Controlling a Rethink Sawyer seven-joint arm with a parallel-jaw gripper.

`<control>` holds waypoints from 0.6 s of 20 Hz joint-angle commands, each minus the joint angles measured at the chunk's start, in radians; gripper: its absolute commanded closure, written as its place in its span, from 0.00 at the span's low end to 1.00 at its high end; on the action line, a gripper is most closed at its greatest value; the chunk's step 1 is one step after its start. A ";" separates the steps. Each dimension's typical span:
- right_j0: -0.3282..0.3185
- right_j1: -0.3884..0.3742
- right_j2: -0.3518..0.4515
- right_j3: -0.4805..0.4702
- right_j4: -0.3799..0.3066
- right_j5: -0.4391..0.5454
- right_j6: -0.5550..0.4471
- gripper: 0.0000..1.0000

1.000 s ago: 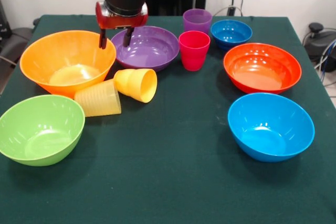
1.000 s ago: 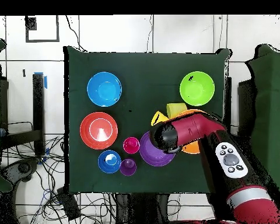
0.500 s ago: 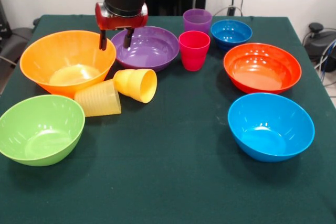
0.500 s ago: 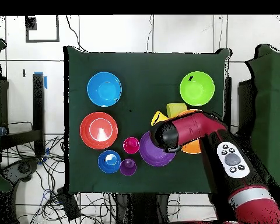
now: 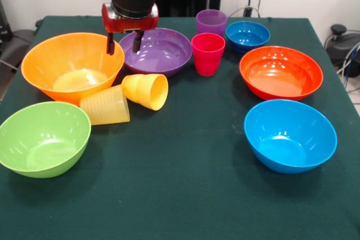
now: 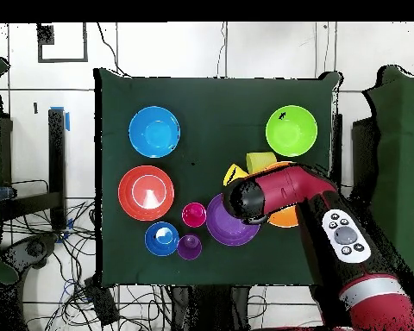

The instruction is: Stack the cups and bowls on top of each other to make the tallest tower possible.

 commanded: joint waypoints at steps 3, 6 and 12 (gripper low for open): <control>0.026 0.023 0.053 -0.069 -0.090 0.000 -0.246 0.00; 0.030 0.019 0.051 -0.076 -0.097 0.006 -0.257 0.00; 0.034 0.012 0.044 -0.087 -0.134 -0.001 -0.280 0.00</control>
